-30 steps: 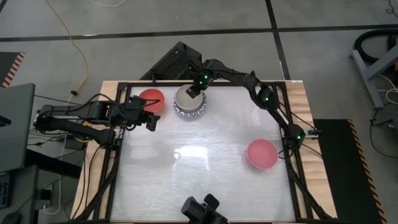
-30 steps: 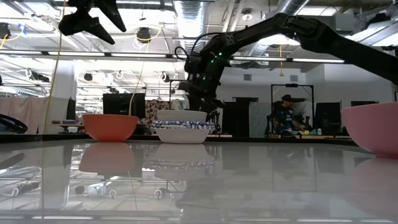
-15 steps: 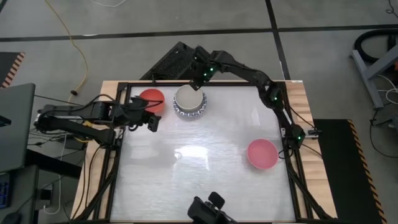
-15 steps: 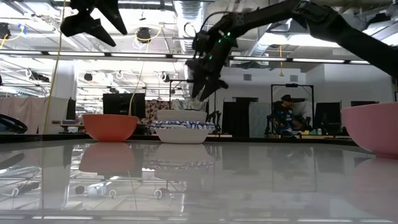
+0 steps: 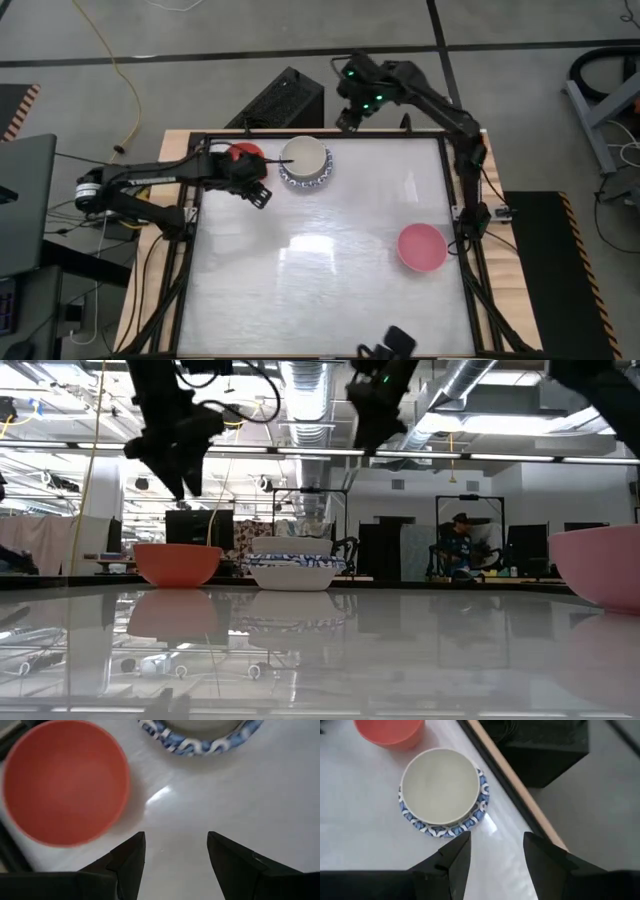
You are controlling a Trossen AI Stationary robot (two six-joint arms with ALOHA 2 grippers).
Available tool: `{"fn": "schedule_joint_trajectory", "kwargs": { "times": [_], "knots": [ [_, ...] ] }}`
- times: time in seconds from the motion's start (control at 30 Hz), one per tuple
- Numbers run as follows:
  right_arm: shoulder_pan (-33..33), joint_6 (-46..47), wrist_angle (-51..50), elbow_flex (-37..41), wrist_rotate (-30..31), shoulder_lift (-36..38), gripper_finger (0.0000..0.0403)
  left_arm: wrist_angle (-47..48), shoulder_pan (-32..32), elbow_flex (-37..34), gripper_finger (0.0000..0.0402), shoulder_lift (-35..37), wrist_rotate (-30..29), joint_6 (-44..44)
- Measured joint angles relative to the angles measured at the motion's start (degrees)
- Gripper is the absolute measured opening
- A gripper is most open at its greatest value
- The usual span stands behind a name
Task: Nest bowls inside each other
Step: Stack the orange bowl on the top of the white bowl
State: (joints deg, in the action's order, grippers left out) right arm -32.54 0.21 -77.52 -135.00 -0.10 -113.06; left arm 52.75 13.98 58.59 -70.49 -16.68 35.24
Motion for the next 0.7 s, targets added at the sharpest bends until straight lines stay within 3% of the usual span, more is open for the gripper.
{"fn": "schedule_joint_trajectory", "kwargs": {
  "times": [0.3, 0.43, 0.7],
  "knots": [
    [-0.2, 0.2, -1.5, 0.0, 3.5, 8.0, 0.0203, 1.8, 4.8, 0.0, 0.0203, -3.0, 0.1, -11.5],
    [-0.1, 0.3, -1.6, 0.0, 3.6, 9.0, 0.0203, 0.4, 5.2, 0.0, 0.0203, -4.9, 1.2, -13.3],
    [0.2, 1.3, -2.5, 1.4, 3.5, 8.8, 0.0203, 0.6, 5.5, 0.0, 0.0203, -11.7, -2.7, -16.6]
  ]
}}
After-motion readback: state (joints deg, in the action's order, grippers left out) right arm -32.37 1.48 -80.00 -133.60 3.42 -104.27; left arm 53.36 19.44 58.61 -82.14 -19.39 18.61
